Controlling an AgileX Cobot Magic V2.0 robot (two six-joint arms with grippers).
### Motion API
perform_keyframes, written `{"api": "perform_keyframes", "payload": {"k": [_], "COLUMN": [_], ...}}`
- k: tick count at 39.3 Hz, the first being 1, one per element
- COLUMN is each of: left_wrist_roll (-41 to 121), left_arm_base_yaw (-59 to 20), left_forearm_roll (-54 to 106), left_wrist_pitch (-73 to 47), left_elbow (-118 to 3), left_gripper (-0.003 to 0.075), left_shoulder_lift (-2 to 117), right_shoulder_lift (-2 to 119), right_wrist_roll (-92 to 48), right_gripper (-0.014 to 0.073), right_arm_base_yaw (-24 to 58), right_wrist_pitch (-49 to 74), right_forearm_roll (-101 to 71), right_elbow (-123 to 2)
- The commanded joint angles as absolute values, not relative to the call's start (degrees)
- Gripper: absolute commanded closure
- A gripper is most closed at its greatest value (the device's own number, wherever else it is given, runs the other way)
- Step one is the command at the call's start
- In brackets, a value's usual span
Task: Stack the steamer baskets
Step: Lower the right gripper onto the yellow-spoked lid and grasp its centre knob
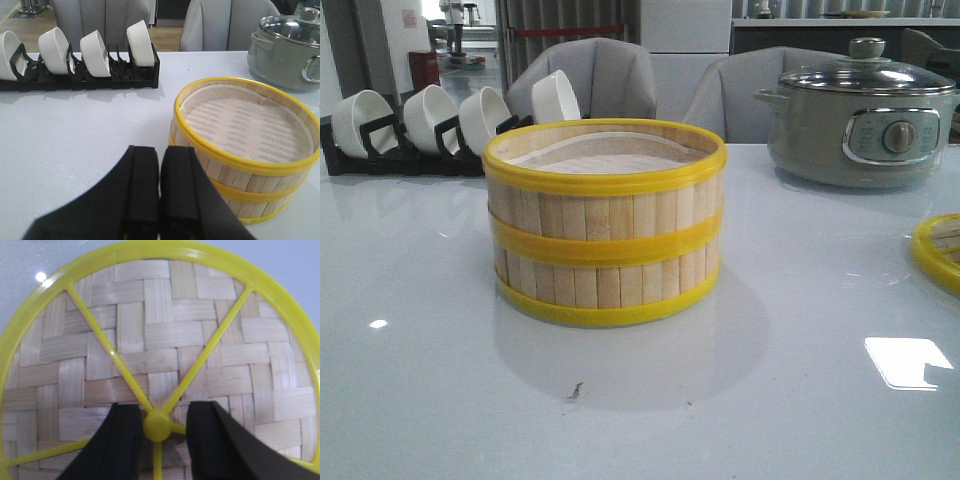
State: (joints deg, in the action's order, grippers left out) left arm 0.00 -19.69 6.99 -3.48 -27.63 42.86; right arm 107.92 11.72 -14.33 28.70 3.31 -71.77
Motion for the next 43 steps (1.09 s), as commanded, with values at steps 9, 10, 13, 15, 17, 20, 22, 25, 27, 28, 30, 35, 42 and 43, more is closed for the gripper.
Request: {"api": "perform_keyframes", "payload": {"k": [9, 10, 13, 15, 17, 20, 22, 25, 27, 28, 30, 35, 42, 43], "left_wrist_roll": [0.0, 0.0, 0.0, 0.0, 0.0, 0.0, 0.0, 0.0, 0.0, 0.0, 0.0, 0.0, 0.0, 0.0], "left_arm_base_yaw": [-19.6, -19.6, -19.6, -19.6, -19.6, -19.6, -19.6, -19.6, -19.6, -19.6, -19.6, -19.6, -19.6, -19.6], "left_forearm_roll": [7.6, 7.6, 7.6, 7.6, 7.6, 7.6, 7.6, 7.6, 7.6, 7.6, 7.6, 7.6, 7.6, 7.6], "left_wrist_pitch": [1.5, 1.5, 1.5, 1.5, 1.5, 1.5, 1.5, 1.5, 1.5, 1.5, 1.5, 1.5, 1.5, 1.5], "left_elbow": [-29.3, -29.3, -29.3, -29.3, -29.3, -29.3, -29.3, -29.3, -29.3, -29.3, -29.3, -29.3, -29.3, -29.3], "left_gripper": [0.0631, 0.0631, 0.0631, 0.0631, 0.0631, 0.0631, 0.0631, 0.0631, 0.0631, 0.0631, 0.0631, 0.0631, 0.0631, 0.0631], "left_shoulder_lift": [42.5, 42.5, 42.5, 42.5, 42.5, 42.5, 42.5, 42.5, 42.5, 42.5, 42.5, 42.5, 42.5, 42.5], "right_shoulder_lift": [106.2, 106.2, 106.2, 106.2, 106.1, 105.9, 105.8, 105.3, 104.9, 104.8, 104.3, 103.3, 102.0, 101.9], "right_wrist_roll": [11.3, 11.3, 11.3, 11.3, 11.3, 11.3, 11.3, 11.3, 11.3, 11.3, 11.3, 11.3, 11.3, 11.3], "right_gripper": [0.0504, 0.0547, 0.0532, 0.0538, 0.0538, 0.0538, 0.0538, 0.0538, 0.0538, 0.0538, 0.0538, 0.0538, 0.0538, 0.0538], "right_arm_base_yaw": [-14.4, -14.4, -14.4, -14.4, -14.4, -14.2, -13.9, -13.1, -12.3, -11.9, -11.0, -8.1, -3.4, -2.7], "right_wrist_pitch": [25.4, 25.3, 25.3, 25.3, 25.4, 25.4, 25.4, 26.5, 27.7, 28.4, 30.1, 34.6, 39.8, 40.6], "right_forearm_roll": [4.2, 4.2, 4.2, 4.2, 4.2, 4.2, 4.2, 4.2, 4.2, 4.2, 4.2, 4.2, 4.2, 4.2], "right_elbow": [-73.5, -73.5, -73.5, -73.5, -73.5, -73.5, -73.5, -74.2, -75.3, -76.0, -77.7, -82.6, -90.6, -92.1]}}
